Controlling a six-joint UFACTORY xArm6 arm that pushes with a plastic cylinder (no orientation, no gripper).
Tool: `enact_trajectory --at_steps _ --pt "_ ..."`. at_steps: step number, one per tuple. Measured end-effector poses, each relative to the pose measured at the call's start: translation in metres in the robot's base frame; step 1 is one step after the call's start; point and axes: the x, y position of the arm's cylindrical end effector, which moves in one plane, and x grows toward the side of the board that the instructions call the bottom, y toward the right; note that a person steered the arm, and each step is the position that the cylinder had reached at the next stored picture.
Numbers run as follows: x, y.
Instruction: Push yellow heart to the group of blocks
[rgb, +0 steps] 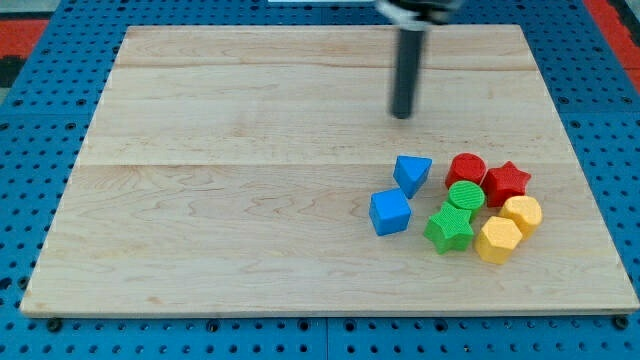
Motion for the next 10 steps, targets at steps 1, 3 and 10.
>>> enact_trajectory --at_steps 1,3,10 --pt "0.099 0.068" --pt "0.182 0.082" --pt "0.248 0.085"
